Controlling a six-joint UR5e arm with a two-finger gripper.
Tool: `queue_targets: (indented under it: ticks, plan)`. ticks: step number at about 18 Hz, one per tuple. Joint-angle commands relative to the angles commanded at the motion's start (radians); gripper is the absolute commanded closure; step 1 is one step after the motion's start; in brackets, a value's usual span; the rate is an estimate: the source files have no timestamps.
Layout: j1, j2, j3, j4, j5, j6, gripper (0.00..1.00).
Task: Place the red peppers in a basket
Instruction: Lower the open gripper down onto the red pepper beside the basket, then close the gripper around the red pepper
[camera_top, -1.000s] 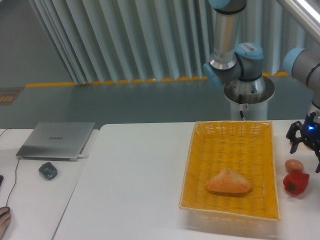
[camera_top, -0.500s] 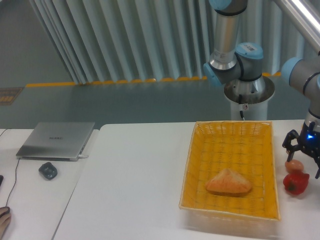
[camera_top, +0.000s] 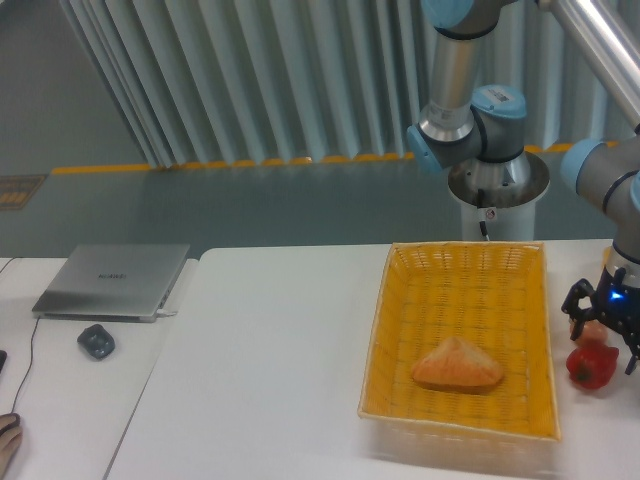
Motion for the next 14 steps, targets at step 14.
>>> queue_targets:
  ticks: [14]
  plan:
    - [-0.008, -0.015, 0.000, 0.025, 0.017, 0.012, 0.36]
